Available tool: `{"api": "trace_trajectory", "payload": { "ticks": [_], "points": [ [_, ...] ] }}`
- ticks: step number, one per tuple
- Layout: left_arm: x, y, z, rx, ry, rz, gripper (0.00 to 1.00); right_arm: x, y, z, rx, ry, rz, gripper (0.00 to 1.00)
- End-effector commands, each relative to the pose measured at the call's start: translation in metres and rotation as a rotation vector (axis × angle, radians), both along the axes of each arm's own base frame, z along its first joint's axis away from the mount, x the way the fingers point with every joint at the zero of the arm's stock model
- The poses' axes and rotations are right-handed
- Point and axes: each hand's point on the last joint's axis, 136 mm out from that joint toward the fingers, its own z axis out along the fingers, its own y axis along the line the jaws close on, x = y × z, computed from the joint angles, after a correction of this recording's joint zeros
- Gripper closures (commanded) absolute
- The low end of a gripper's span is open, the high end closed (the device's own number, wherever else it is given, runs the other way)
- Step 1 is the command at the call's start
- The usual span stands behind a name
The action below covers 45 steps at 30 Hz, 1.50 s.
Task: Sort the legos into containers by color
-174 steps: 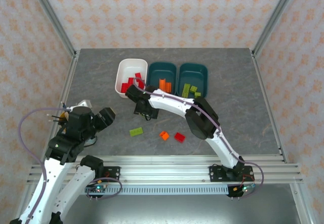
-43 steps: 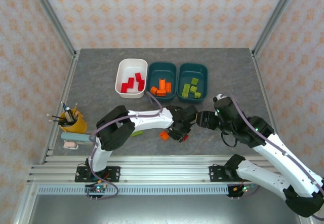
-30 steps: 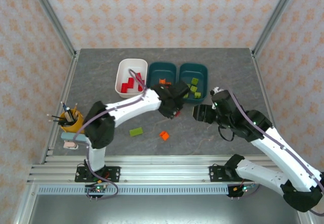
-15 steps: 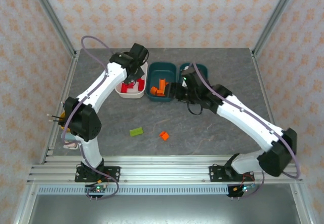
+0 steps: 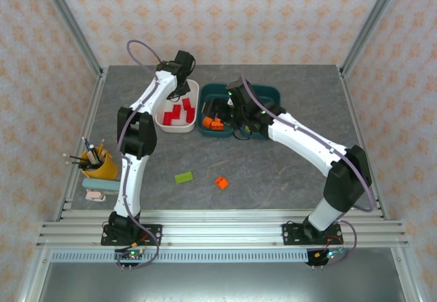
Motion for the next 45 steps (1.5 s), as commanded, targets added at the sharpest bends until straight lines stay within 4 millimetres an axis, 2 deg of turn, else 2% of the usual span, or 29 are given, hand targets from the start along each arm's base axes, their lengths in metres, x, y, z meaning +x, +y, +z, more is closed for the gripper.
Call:
{"api": "trace_trajectory", "payload": {
  "ticks": [1, 5, 8, 9, 15, 17, 20, 24, 27, 29, 33, 37, 41, 45],
  "points": [
    [0.009, -0.002, -0.005, 0.004, 0.004, -0.039, 0.70, 0.008, 0.006, 0.013, 0.045, -0.038, 0.003, 0.24],
    [0.011, -0.007, -0.023, -0.015, 0.028, -0.049, 0.69, 0.016, 0.007, 0.018, 0.070, -0.068, -0.020, 0.13],
    [0.009, -0.003, -0.030, 0.000, 0.046, -0.040, 0.68, 0.019, 0.010, 0.018, 0.076, -0.063, -0.016, 0.06],
    [0.009, -0.003, -0.031, 0.000, 0.049, -0.042, 0.68, 0.019, 0.011, 0.018, 0.077, -0.061, -0.011, 0.01],
    [0.004, 0.001, -0.030, 0.019, 0.067, -0.041, 0.63, 0.019, 0.012, 0.014, 0.060, -0.049, -0.001, 0.00],
    [0.004, 0.000, -0.025, 0.011, 0.063, -0.047, 0.54, 0.019, 0.012, 0.013, 0.052, -0.051, 0.002, 0.00],
    [0.004, 0.000, -0.009, 0.004, 0.037, -0.048, 0.43, 0.020, 0.009, 0.009, 0.012, -0.055, 0.010, 0.01],
    [0.004, 0.001, 0.024, 0.003, -0.019, -0.047, 0.37, 0.016, 0.002, -0.002, -0.064, -0.050, 0.021, 0.02],
    [-0.002, 0.004, 0.058, 0.001, -0.064, -0.035, 0.33, 0.001, 0.006, -0.011, -0.170, -0.055, 0.086, 0.05],
    [-0.012, 0.005, 0.085, -0.022, -0.098, -0.020, 0.30, -0.017, 0.014, -0.022, -0.243, -0.065, 0.166, 0.09],
    [-0.051, 0.012, 0.125, -0.060, -0.124, 0.036, 0.25, -0.055, 0.025, -0.056, -0.421, -0.064, 0.310, 0.12],
    [-0.114, 0.025, 0.151, -0.100, -0.142, 0.099, 0.21, -0.094, 0.042, -0.085, -0.569, -0.049, 0.417, 0.10],
    [-0.186, 0.045, 0.162, -0.104, -0.187, 0.161, 0.18, -0.126, 0.070, -0.103, -0.611, -0.051, 0.475, 0.06],
    [-0.254, 0.061, 0.159, -0.122, -0.220, 0.206, 0.18, -0.143, 0.088, -0.120, -0.672, -0.083, 0.542, 0.06]
  ]
}}
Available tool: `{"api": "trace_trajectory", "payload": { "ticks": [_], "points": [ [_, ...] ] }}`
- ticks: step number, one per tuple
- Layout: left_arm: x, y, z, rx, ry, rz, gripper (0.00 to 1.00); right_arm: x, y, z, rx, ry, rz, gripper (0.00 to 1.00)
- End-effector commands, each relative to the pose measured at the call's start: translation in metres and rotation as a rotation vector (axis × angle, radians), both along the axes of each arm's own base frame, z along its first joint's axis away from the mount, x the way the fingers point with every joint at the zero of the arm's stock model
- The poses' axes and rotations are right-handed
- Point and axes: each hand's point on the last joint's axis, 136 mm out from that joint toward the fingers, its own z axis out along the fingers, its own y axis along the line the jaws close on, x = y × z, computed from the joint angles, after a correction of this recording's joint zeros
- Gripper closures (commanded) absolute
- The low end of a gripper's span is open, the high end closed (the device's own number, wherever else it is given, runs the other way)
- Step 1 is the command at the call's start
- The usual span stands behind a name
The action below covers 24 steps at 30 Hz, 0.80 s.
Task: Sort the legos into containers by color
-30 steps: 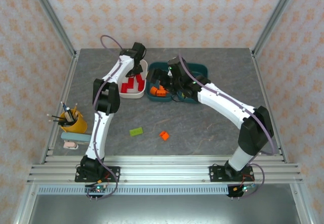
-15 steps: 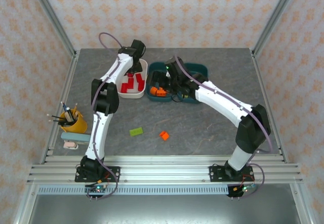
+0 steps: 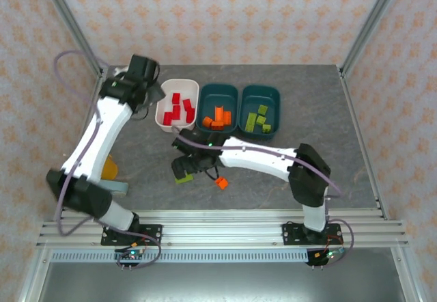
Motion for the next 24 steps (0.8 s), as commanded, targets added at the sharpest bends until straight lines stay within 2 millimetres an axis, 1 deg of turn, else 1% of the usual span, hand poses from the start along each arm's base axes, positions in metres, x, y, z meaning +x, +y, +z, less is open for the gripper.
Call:
{"api": "trace_trajectory", "payload": {
  "ticks": [1, 3, 6, 7, 9, 10, 13, 18, 21, 24],
  "points": [
    [-0.050, 0.018, -0.016, -0.002, 0.013, 0.082, 0.18, 0.000, 0.004, 0.000, -0.072, -0.087, 0.079, 0.09],
    [-0.079, 0.022, -0.020, -0.022, 0.001, 0.086, 0.18, -0.010, 0.007, -0.008, -0.111, -0.119, 0.222, 0.13],
    [-0.113, 0.024, -0.024, -0.069, -0.030, 0.080, 0.17, -0.011, -0.001, -0.024, -0.201, -0.156, 0.344, 0.12],
    [-0.122, 0.022, -0.023, -0.092, -0.047, 0.072, 0.15, -0.012, -0.002, -0.029, -0.220, -0.159, 0.383, 0.12],
    [-0.134, 0.019, -0.019, -0.134, -0.085, 0.057, 0.05, -0.013, 0.001, -0.034, -0.233, -0.165, 0.441, 0.10],
    [-0.139, 0.017, -0.017, -0.156, -0.101, 0.048, 0.03, -0.012, 0.002, -0.038, -0.244, -0.167, 0.464, 0.10],
    [-0.153, 0.014, -0.009, -0.196, -0.130, 0.029, 0.01, -0.003, 0.004, -0.052, -0.305, -0.181, 0.478, 0.09],
    [-0.169, 0.013, 0.001, -0.223, -0.145, 0.008, 0.01, 0.012, 0.008, -0.072, -0.328, -0.152, 0.444, 0.08],
    [-0.173, 0.011, 0.005, -0.240, -0.159, 0.005, 0.01, 0.023, 0.005, -0.081, -0.346, -0.136, 0.410, 0.09],
    [-0.172, 0.009, 0.009, -0.258, -0.170, 0.003, 0.02, 0.032, 0.004, -0.086, -0.343, -0.114, 0.374, 0.11]
  ]
}}
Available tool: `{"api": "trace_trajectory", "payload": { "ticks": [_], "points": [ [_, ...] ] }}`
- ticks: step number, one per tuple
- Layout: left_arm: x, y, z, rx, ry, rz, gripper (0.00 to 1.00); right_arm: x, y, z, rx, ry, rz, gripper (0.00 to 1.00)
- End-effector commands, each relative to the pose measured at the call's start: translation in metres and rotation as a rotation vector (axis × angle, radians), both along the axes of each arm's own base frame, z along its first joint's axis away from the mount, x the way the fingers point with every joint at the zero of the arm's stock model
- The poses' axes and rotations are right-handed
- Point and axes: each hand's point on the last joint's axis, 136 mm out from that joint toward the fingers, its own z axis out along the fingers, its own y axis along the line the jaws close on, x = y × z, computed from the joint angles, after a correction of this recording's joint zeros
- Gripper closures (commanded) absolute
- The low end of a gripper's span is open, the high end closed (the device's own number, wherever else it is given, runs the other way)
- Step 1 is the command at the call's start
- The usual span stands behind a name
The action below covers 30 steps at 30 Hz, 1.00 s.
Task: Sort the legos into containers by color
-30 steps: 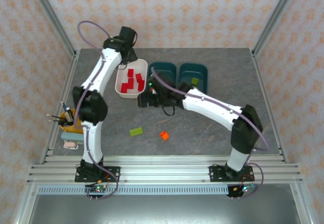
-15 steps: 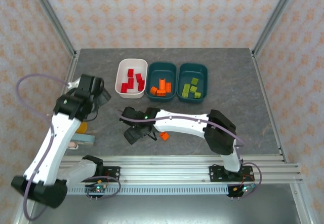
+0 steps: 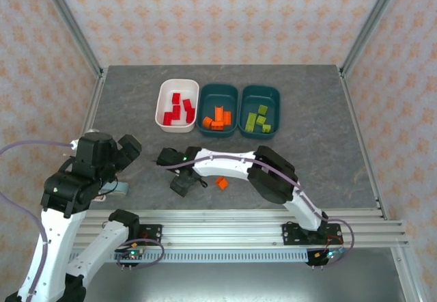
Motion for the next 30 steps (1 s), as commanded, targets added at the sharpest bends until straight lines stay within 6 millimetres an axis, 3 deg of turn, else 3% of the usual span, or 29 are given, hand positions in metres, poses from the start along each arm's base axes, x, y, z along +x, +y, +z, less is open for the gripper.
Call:
{"api": "trace_trajectory", "payload": {
  "ticks": [1, 5, 11, 19, 30],
  "points": [
    [-0.007, -0.001, 0.008, -0.035, -0.013, 0.008, 0.02, 0.024, -0.011, -0.006, -0.045, -0.020, -0.065, 0.12],
    [-0.003, -0.004, 0.011, -0.047, -0.026, -0.001, 0.02, 0.035, -0.015, -0.010, -0.024, 0.043, -0.132, 0.21],
    [0.005, -0.015, 0.007, -0.079, -0.024, -0.039, 0.02, 0.035, -0.018, -0.013, -0.024, 0.106, -0.157, 0.31],
    [0.010, -0.047, -0.002, -0.179, -0.024, -0.191, 0.03, 0.030, -0.022, -0.021, -0.043, 0.157, -0.270, 0.53],
    [-0.045, -0.035, -0.046, -0.209, 0.167, -0.117, 0.03, 0.040, -0.025, -0.026, -0.076, 0.122, -0.338, 0.68]
  ]
}}
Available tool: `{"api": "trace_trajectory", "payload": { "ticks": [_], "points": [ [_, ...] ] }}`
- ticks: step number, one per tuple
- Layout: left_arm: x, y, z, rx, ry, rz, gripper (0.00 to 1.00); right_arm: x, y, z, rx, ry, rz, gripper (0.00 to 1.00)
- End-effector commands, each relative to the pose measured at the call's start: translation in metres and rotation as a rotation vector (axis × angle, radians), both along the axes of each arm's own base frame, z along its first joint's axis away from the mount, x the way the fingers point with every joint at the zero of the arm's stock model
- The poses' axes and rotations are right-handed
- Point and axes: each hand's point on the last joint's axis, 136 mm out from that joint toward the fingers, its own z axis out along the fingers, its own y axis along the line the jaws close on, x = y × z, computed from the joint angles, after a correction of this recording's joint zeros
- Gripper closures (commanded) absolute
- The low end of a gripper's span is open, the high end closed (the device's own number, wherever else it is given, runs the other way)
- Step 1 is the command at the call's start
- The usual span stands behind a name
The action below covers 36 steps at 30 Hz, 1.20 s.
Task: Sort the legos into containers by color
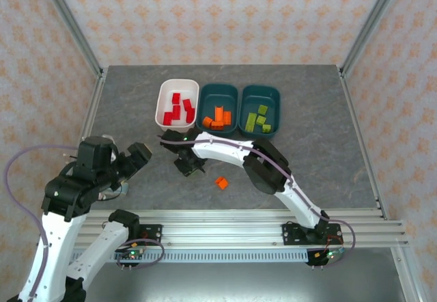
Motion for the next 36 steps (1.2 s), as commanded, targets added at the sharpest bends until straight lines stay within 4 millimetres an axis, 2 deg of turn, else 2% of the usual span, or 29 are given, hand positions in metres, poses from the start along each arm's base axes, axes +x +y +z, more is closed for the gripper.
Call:
{"api": "trace_trajectory", "payload": {
  "ticks": [1, 5, 8, 11, 13, 15, 19, 23, 27, 32, 36],
  "points": [
    [-0.025, 0.003, -0.025, -0.026, 0.091, 0.036, 0.03, 0.006, -0.014, -0.019, -0.084, -0.009, -0.047, 0.69],
    [-0.023, -0.003, -0.034, -0.066, 0.080, 0.028, 0.03, 0.011, -0.010, 0.003, -0.040, -0.047, -0.061, 0.71],
    [-0.013, -0.016, -0.035, -0.110, 0.050, -0.025, 0.03, 0.020, -0.012, 0.037, 0.008, -0.099, -0.089, 0.72],
    [0.008, -0.041, -0.032, -0.222, 0.004, -0.102, 0.03, 0.034, -0.026, 0.080, 0.066, -0.156, -0.148, 0.72],
    [0.024, -0.054, -0.026, -0.274, -0.026, -0.135, 0.03, 0.049, -0.046, 0.105, 0.096, -0.185, -0.212, 0.72],
    [0.038, -0.061, -0.017, -0.285, -0.059, -0.160, 0.03, 0.065, -0.071, 0.122, 0.116, -0.198, -0.281, 0.72],
    [0.068, -0.079, -0.002, -0.276, -0.092, -0.223, 0.03, 0.107, -0.130, 0.143, 0.152, -0.209, -0.454, 0.72],
    [0.094, -0.106, 0.003, -0.237, -0.094, -0.293, 0.03, 0.155, -0.182, 0.139, 0.210, -0.166, -0.641, 0.72],
    [0.121, -0.130, 0.009, -0.207, -0.105, -0.337, 0.02, 0.205, -0.220, 0.117, 0.235, -0.105, -0.801, 0.72],
    [0.146, -0.147, 0.009, -0.148, -0.092, -0.361, 0.02, 0.249, -0.247, 0.084, 0.188, -0.060, -0.912, 0.71],
    [0.160, -0.158, 0.007, -0.109, -0.074, -0.382, 0.02, 0.271, -0.252, 0.059, 0.190, -0.031, -0.943, 0.70]
  ]
}}
